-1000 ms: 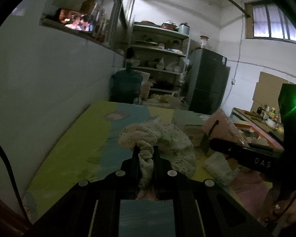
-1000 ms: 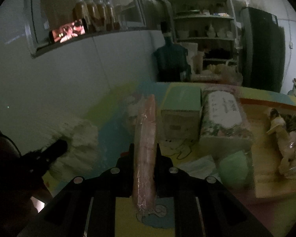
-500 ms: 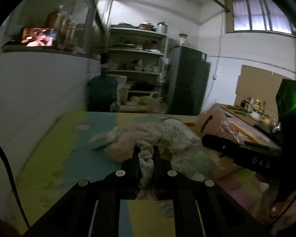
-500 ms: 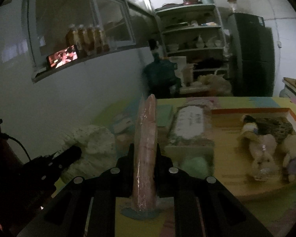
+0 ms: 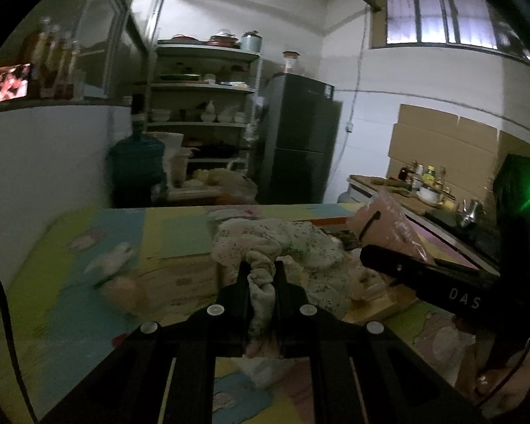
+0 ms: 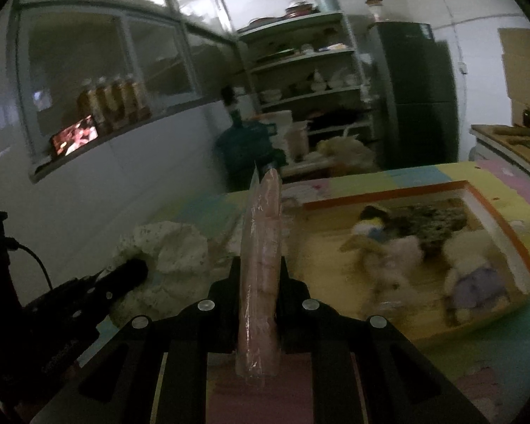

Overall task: Organize soft objects
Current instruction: 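Carry the white cloth and pink stick over to the cardboard tray, then lower the cloth and pink stick into the tray and open both tools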

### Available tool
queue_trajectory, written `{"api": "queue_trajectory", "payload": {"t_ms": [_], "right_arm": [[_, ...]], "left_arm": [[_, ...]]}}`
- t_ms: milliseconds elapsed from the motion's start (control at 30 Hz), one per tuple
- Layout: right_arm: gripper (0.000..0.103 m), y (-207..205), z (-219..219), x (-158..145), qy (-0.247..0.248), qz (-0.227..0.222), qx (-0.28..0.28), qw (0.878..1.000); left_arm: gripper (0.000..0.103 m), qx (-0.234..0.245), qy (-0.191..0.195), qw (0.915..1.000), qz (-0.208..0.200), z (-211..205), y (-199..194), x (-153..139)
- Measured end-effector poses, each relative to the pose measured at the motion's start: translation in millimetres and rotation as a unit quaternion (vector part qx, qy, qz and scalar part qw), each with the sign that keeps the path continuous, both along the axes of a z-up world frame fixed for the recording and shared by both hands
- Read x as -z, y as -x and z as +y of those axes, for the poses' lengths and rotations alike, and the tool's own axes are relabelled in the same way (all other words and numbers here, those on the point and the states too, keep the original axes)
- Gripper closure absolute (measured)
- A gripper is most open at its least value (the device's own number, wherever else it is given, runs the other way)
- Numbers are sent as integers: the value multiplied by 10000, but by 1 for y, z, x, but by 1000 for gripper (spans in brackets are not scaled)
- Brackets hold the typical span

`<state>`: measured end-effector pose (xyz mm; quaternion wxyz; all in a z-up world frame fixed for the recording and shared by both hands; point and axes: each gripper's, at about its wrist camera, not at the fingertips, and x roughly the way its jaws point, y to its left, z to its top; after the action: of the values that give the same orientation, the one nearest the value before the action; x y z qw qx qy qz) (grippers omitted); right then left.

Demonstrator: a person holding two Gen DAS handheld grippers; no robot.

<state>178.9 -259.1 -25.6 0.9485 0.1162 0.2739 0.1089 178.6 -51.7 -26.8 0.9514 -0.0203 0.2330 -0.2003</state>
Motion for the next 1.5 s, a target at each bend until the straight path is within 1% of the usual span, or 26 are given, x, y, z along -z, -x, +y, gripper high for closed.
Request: {"api": "queue_trajectory", "payload": {"t_ms": [433,733,933,1200,1333,1500], "right_arm": [[88,11,-85,-1,-141,-12,818,9965],[88,17,-140,1,-187,6,1274,9917],[88,13,-166,8,-259,71,1450,9891],[88,7,-193,14,-287,103,1645,9859],[88,0,-203,19,-289,171,1704,9848],[88,-14,-213,28,-316,286,1672,9850]], "left_arm": [[92,640,23,9979,141,-72,-22,1],[92,790,20,9965,287,-107,-36,11],[92,824,18,9958,388,-124,-43,15],[92,1118,23,9928,427,-159,-55,20],[92,1212,-98,9915,455,-180,-60,28],[92,1179,-223,9913,535,-194,-68,36]]}}
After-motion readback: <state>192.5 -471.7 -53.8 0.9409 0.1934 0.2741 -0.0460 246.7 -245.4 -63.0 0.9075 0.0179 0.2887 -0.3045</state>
